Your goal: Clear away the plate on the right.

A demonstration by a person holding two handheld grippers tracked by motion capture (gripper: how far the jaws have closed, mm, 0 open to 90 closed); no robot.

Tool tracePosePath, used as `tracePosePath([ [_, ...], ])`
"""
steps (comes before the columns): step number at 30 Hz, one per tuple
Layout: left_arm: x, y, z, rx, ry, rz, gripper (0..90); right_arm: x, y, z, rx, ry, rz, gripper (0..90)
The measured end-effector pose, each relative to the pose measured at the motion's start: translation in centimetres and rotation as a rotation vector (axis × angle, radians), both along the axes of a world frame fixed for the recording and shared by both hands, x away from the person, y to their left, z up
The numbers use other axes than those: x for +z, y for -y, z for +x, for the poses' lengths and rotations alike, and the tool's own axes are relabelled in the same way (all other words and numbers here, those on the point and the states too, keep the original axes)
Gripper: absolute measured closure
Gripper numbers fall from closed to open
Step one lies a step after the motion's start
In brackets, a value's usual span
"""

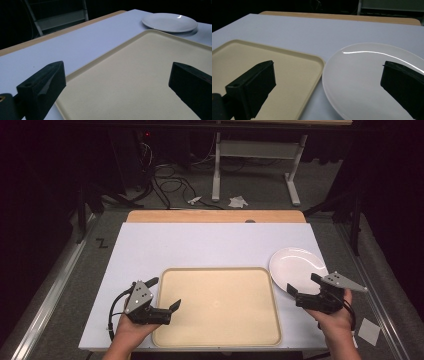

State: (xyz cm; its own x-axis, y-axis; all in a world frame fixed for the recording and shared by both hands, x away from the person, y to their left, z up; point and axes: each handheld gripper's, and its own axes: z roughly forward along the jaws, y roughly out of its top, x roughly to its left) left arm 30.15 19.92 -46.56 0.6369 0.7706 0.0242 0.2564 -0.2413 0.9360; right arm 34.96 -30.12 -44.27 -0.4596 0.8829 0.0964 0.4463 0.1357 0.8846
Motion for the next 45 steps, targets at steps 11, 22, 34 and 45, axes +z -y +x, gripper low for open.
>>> tracePosePath([
  [11, 0.0, -0.1, 0.1, -0.001, 0.005, -0.004, 2.1, -0.6, 3.4, 0.6, -0.103, -0.036, 0.016, 0.6],
  [22, 0.0, -0.1, 0.0, 0.0, 0.018, -0.009, 2.4, -0.9, 4.9, 0.8, -0.143, -0.067, 0.046, 0.5],
  [34, -0.1, 0.0, 0.0, -0.013, 0.02, -0.001, 2.4, -1.9, 6.1, 1.4, -0.18, -0.174, 0.137, 0.5],
  [45, -0.2, 0.2, 0.0, -0.027, 0.014, 0.006, 2.4, -2.8, 6.9, 1.7, -0.207, -0.24, 0.191, 0.5],
])
